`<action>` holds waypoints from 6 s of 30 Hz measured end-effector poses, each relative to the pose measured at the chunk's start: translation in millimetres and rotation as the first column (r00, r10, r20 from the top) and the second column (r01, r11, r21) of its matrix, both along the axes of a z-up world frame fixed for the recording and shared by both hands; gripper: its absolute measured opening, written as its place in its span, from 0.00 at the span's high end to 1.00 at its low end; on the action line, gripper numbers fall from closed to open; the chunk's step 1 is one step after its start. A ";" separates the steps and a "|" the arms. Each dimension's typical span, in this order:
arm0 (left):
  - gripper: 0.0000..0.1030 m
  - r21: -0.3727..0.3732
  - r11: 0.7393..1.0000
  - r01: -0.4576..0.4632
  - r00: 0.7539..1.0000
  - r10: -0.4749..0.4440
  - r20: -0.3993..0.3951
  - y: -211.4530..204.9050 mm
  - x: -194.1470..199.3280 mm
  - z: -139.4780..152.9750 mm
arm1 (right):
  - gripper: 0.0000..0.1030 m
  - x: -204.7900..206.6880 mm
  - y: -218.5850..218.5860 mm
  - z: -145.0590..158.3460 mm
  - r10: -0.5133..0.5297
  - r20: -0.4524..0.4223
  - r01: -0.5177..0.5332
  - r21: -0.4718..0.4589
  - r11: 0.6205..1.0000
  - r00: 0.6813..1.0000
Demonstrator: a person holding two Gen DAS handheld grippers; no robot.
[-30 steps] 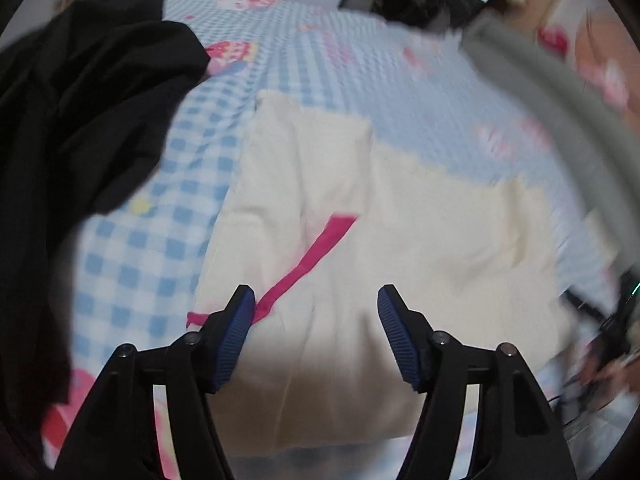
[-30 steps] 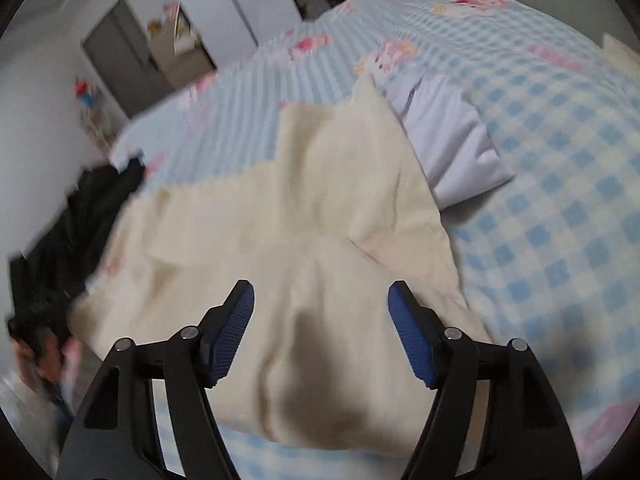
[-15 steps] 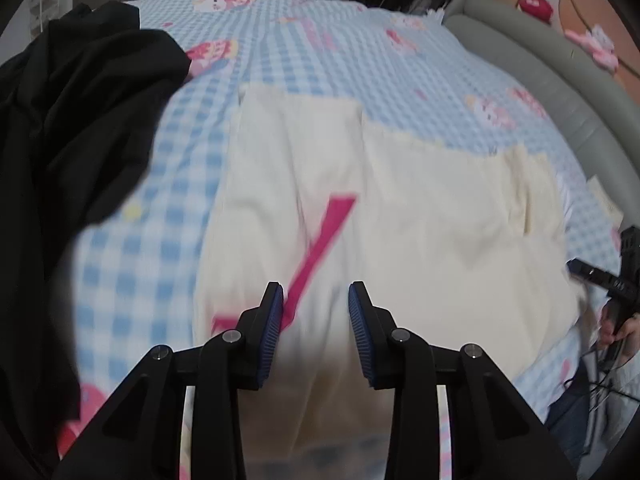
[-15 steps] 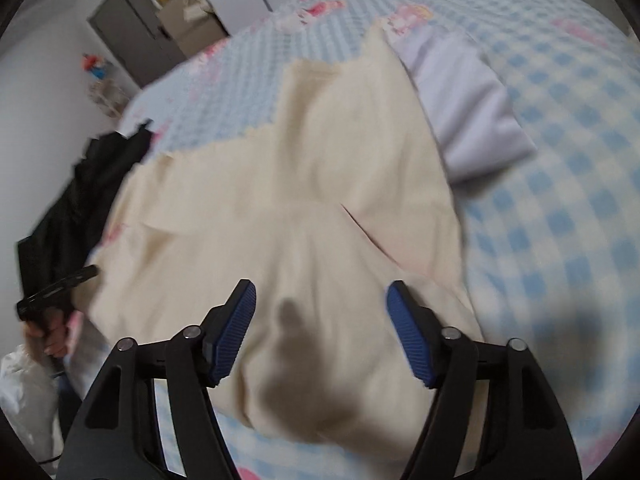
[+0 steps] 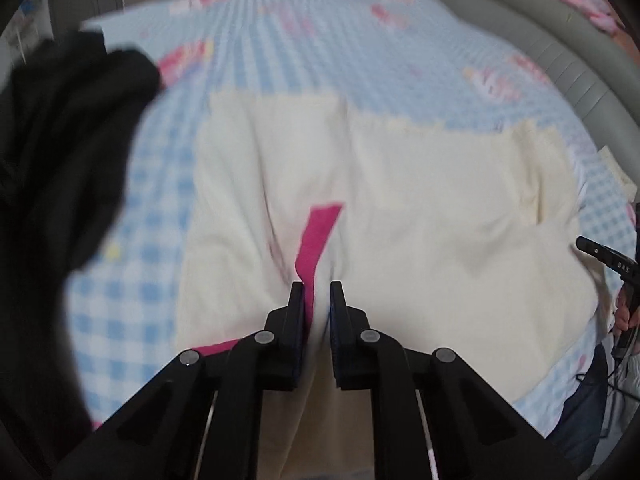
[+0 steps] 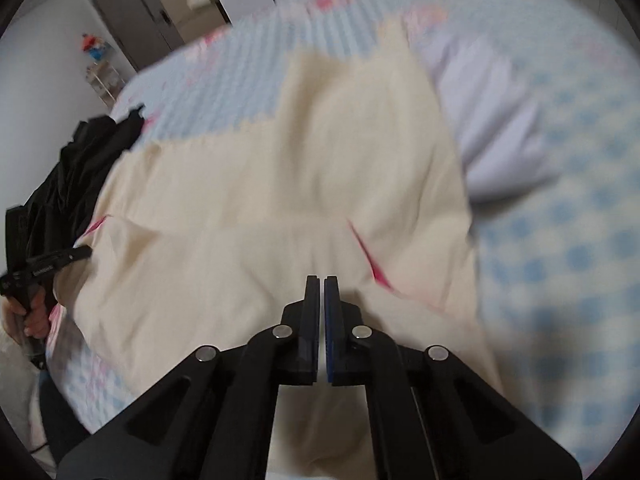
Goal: Fold clothes
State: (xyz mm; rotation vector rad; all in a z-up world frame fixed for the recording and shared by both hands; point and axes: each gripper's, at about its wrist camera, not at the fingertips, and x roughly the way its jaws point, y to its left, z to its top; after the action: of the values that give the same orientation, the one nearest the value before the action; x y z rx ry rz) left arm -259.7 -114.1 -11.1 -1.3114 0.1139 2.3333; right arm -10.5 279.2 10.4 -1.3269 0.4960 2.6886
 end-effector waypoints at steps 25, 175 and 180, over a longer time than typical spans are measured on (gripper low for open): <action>0.61 0.082 0.996 0.031 0.984 -0.045 0.171 10.5 -20.8 -44.2 | 0.52 -22.7 22.1 -18.3 0.071 0.136 -0.070 -0.012 0.997 0.988; 0.60 0.114 0.985 -0.131 0.978 0.110 0.176 -39.7 179.6 -28.5 | 0.69 109.9 -84.1 3.6 -0.043 -0.058 0.040 -0.062 0.997 0.997; 0.92 0.060 0.975 -0.212 0.944 0.188 0.272 -96.4 189.6 -46.1 | 0.96 110.2 -70.6 -38.7 -0.118 0.079 0.121 -0.030 0.992 0.990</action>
State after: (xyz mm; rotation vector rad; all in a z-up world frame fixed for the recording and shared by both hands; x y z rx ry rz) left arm -70.2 -210.5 -57.1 -1.6411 -0.2159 2.2675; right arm 99.7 208.6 -28.3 -1.3579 0.5958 2.5332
